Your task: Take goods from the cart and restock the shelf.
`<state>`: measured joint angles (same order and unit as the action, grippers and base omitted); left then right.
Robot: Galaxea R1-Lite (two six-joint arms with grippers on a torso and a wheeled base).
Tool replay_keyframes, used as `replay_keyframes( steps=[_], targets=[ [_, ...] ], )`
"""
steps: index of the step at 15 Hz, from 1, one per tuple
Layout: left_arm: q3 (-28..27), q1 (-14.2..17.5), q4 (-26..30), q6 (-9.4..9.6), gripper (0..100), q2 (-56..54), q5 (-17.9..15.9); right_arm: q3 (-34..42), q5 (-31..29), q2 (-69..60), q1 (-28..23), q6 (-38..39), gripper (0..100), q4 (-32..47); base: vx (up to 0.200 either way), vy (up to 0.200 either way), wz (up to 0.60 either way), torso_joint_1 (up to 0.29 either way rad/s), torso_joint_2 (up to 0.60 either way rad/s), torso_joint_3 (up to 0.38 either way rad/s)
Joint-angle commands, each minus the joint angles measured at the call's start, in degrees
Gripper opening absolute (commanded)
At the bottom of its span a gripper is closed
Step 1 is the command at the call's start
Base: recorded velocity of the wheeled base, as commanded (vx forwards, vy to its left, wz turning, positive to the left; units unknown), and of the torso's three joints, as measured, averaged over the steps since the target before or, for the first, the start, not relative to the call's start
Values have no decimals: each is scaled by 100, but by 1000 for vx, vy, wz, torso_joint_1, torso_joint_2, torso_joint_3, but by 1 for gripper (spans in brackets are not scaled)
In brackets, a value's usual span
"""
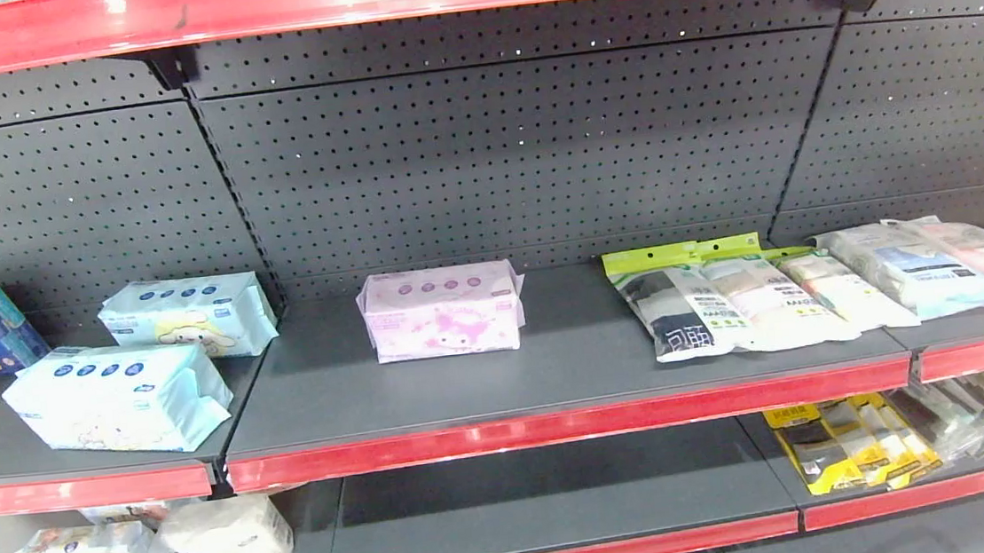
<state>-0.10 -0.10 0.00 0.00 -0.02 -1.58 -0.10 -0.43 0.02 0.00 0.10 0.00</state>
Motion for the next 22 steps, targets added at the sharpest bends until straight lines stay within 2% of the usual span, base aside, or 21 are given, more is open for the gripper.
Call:
replay_keyframes(
  steps=[1,6,12,13,14,15,16,17,18,19,20,21,22],
  targets=[
    [1,1,0,0,100,2,0,1,-1,-2,0,-1,100,0,0,0,-600,2,2,-7],
    [1,1,0,0,100,2,0,1,8,-2,0,-1,100,0,0,0,-600,3,4,3],
    [-8,1,0,0,100,2,0,-8,43,42,18,-80,100,18,0,0,0,0,0,0],
    [1,1,0,0,100,2,0,1,87,490,62,254,100,-9,0,0,0,0,0,0],
    [-8,1,0,0,100,2,0,1,60,771,-97,289,100,-9,0,0,0,0,0,0],
    [1,1,0,0,100,2,0,-8,-36,1043,-554,263,100,0,0,0,0,0,0,0],
    [-8,1,0,0,100,2,0,-236,-151,1492,-1362,184,100,35,0,0,0,0,0,0],
    [-8,1,0,0,100,2,0,-1063,16,2344,-1600,271,100,26,0,0,0,0,0,0],
    [-8,1,0,0,100,2,0,-3049,218,4278,-1811,1089,100,62,0,0,0,0,0,0],
    [1,1,0,0,100,2,0,-3471,280,4656,-1819,1045,100,88,0,0,0,0,0,0],
    [1,1,0,0,100,2,0,-3471,280,4656,-1819,1045,100,88,0,0,0,0,0,0],
    [-8,1,0,0,100,2,0,-4007,465,5772,-2162,-203,100,448,0,0,0,0,0,0],
    [-8,1,0,0,100,2,0,-3980,702,6334,-2584,-897,100,738,0,0,0,0,0,0]
  ],
)
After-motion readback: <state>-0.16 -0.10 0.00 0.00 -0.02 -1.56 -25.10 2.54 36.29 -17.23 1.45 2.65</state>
